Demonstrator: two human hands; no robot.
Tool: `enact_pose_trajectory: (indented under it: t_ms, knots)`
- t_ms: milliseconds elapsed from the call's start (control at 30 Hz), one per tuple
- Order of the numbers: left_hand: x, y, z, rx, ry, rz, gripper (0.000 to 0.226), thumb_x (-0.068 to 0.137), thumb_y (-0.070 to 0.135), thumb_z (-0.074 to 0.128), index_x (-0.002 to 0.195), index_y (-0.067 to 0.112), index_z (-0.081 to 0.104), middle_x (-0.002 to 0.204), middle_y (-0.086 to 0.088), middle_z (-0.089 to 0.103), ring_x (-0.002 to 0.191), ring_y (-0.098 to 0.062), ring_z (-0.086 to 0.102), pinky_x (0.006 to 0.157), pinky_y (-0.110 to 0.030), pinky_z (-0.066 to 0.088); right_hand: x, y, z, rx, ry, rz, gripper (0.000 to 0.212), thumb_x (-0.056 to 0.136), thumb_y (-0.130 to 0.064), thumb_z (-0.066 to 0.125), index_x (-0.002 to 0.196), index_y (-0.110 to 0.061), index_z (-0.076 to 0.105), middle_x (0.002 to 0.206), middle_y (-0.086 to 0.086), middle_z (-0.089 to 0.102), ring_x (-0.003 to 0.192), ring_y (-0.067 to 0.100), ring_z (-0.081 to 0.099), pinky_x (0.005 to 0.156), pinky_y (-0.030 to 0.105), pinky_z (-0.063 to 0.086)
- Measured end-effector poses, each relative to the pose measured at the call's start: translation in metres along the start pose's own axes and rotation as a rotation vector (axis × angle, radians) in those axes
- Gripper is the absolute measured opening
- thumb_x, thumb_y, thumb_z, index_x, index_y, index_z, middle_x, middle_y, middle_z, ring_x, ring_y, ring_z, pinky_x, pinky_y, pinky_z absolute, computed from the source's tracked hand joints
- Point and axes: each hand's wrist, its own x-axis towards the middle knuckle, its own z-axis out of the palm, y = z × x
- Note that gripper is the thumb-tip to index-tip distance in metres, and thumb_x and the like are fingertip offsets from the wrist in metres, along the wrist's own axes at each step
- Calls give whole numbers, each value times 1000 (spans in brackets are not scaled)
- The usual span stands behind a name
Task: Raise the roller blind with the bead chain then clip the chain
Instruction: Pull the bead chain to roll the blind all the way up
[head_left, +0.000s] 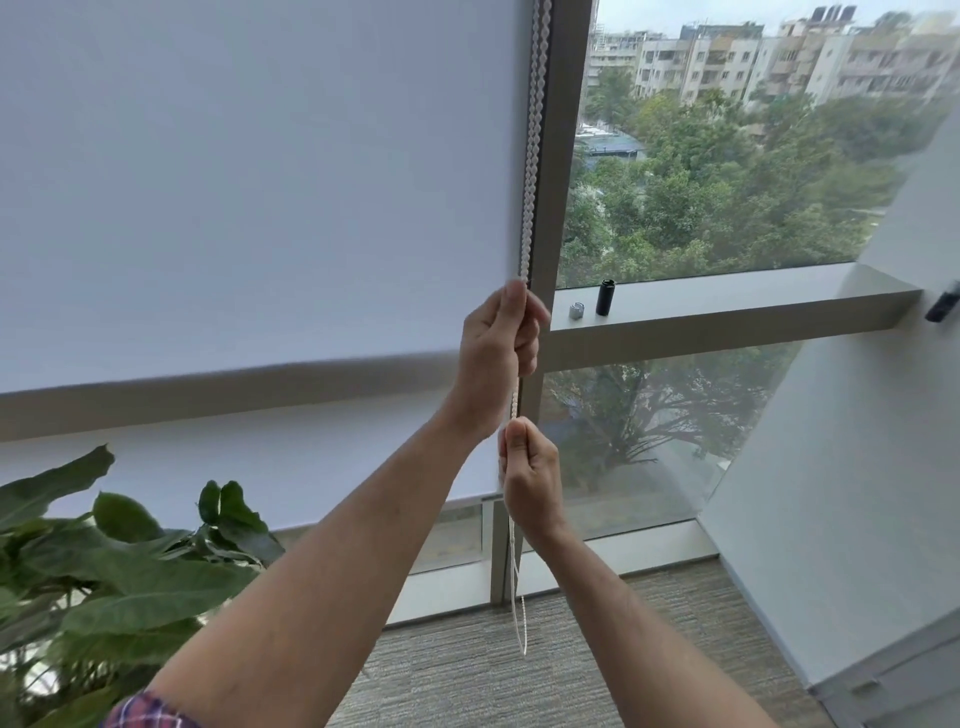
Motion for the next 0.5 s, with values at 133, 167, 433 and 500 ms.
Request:
enact_pose_trajectory:
  t_ms: [133,167,433,500]
  knots:
    - [-14,-20,0,119,85,1,44,106,27,35,65,22,49,47,12,32,40,-6,25,38,-20,22,-11,13,-9,10,-80,91,40,101,-29,40,61,-32,45,55,-11,38,51,12,32,50,33,26]
    - [-17,-24,-1,141,101,-5,43,105,27,35,65,22,48,47,10,32,40,-7,25,38,-22,21,-13,16,-12,17,-109,115,40,101,-32,40,61,-30,46,55,-12,38,51,11,31,49,31,26]
    - [-35,-56,-18,280,169,-33,42,103,30,39,63,26,51,46,10,36,42,-8,29,41,-22,25,-12,25,-39,32,-293,347,46,95,-55,34,111,-25,66,76,9,63,64,21,62,60,34,48]
    - [-41,-64,-20,305,171,-35,39,101,32,40,63,26,50,46,9,39,42,-6,31,43,-19,28,-2,21,-46,-53,-273,351,66,91,-64,27,132,-22,58,100,10,70,91,21,70,81,36,54]
